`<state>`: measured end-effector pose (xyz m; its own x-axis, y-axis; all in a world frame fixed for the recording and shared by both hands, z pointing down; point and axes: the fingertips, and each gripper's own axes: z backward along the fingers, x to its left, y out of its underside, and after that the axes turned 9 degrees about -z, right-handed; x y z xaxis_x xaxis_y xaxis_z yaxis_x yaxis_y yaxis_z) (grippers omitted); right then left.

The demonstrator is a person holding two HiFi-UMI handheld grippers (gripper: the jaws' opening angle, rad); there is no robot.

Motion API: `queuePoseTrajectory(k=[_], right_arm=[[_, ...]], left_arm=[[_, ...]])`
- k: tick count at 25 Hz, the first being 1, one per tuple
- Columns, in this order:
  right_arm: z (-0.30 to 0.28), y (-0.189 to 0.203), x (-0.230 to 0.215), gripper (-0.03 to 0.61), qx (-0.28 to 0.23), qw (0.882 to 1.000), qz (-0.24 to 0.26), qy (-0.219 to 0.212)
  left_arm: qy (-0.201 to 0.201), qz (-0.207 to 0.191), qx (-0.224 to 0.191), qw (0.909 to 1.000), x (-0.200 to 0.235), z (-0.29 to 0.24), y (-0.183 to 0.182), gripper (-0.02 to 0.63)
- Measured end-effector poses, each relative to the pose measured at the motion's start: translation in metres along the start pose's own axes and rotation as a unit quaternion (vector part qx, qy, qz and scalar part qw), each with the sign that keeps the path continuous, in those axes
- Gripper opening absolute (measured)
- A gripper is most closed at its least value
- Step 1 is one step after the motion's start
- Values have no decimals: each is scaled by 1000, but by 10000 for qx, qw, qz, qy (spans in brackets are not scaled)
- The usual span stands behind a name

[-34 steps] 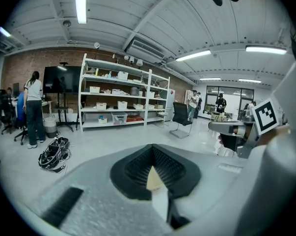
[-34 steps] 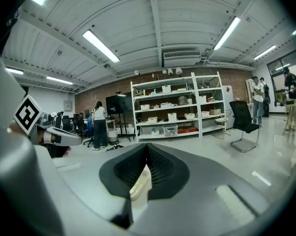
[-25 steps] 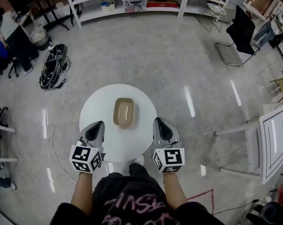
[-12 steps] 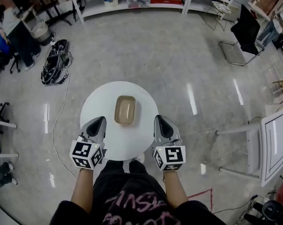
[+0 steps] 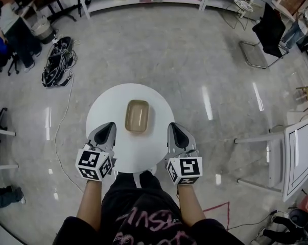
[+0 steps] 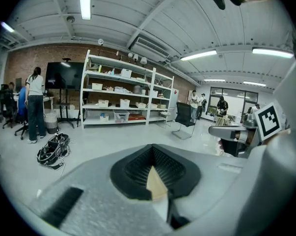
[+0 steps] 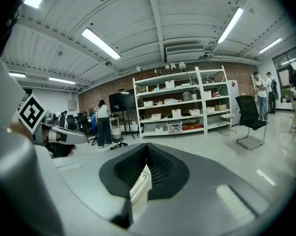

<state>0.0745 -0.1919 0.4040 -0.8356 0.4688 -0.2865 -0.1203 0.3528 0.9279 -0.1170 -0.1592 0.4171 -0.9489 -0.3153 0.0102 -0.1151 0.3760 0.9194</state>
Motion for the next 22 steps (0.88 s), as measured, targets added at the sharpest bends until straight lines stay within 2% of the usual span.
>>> queuePoseTrajectory(k=[22], right_arm=[[-44, 45, -11, 11, 381, 9992, -32, 131]], left_arm=[[190, 106, 231, 9995, 19, -51, 34, -3]])
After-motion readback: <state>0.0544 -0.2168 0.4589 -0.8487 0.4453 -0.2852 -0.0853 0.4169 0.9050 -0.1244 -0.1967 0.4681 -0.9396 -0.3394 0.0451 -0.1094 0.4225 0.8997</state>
